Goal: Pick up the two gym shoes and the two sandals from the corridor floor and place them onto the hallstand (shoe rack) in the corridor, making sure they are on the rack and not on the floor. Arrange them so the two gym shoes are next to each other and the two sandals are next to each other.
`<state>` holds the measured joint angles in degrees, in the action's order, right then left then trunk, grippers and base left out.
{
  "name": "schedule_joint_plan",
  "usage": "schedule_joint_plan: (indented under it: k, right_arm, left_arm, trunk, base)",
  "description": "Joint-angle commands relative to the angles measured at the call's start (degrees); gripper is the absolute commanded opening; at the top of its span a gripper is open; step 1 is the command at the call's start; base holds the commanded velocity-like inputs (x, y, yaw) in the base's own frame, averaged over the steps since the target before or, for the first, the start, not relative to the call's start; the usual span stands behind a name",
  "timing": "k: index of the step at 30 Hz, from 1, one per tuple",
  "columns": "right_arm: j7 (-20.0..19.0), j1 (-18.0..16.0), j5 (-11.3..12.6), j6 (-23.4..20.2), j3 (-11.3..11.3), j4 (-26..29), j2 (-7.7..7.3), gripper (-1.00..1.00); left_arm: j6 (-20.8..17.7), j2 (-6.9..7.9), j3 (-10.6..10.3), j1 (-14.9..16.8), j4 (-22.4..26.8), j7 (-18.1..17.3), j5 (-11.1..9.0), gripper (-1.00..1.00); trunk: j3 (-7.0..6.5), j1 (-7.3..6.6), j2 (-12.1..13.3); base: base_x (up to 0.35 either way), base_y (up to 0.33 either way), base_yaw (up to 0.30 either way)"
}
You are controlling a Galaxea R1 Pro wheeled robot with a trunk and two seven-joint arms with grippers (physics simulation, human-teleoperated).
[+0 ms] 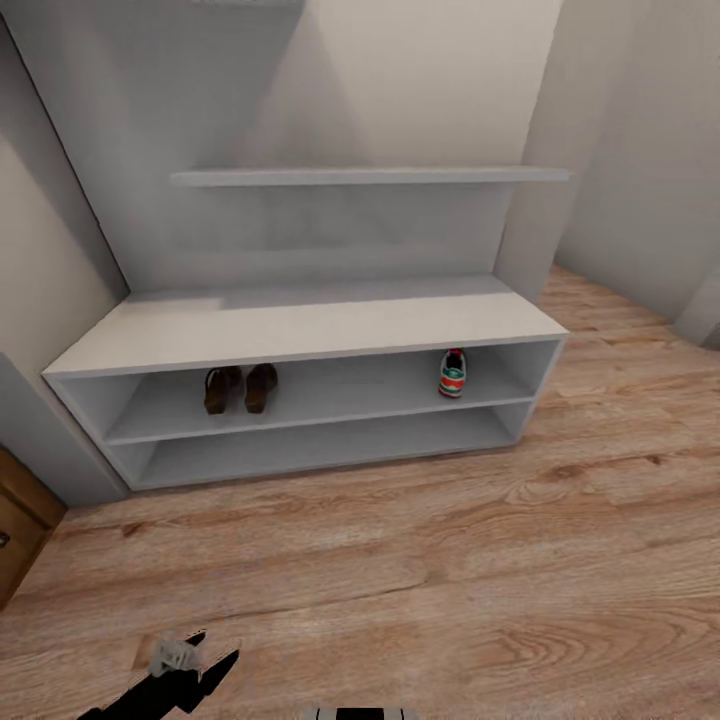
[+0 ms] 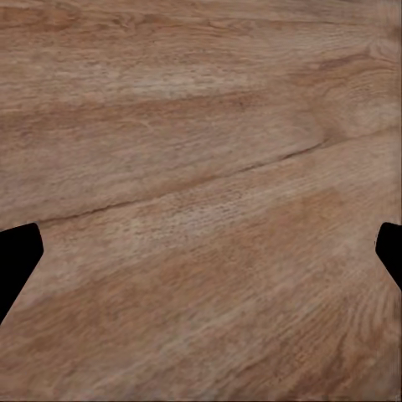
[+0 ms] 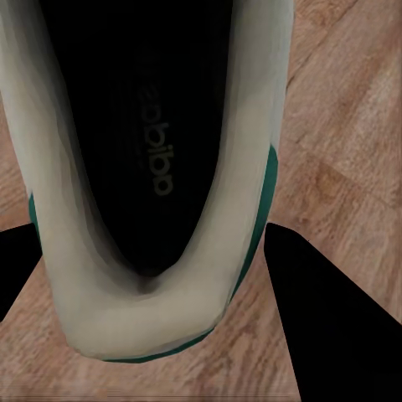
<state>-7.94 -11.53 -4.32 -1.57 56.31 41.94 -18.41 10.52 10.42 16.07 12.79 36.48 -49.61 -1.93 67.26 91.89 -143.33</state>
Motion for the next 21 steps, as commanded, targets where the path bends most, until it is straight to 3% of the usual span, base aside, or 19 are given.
schedule_joint_plan:
  k: [1,3,7,21]
  right_arm:
    - [-0.5,-0.1,-0.4,-0.1,0.3,-0.5,0.04,-1.00]
    - [-0.6,-0.1,-0.4,-0.1,0.3,-0.8,0.04,-1.00]
    - [-0.6,-0.1,-0.4,0.0,0.2,-0.9,0.04,-1.00]
    - [-0.5,-0.1,-0.1,0.0,0.2,-0.3,0.05,-1.00]
  left_arm:
    - [2.1,0.33,0.9,-2.5,-0.1,-1.1,-0.2,1.00]
    - [3.7,0.49,1.4,-4.3,-0.2,-1.3,-0.2,1.00]
    - [4.4,0.50,1.5,-5.1,-1.0,-1.2,-0.1,1.00]
    - [4.8,0.45,1.6,-5.5,-2.9,-1.1,-0.3,1.00]
  trunk:
    - [0.04,-0.01,0.0]
    - [0.04,-0.01,0.0]
    - [0.04,-0.01,0.0]
    - [0.04,-0.01,0.0]
  base:
    - [-0.005,-0.002,0.000]
    - [-0.002,-0.001,0.000]
    - [-0.001,0.000,0.000]
    - [-0.007,-0.038,0.000]
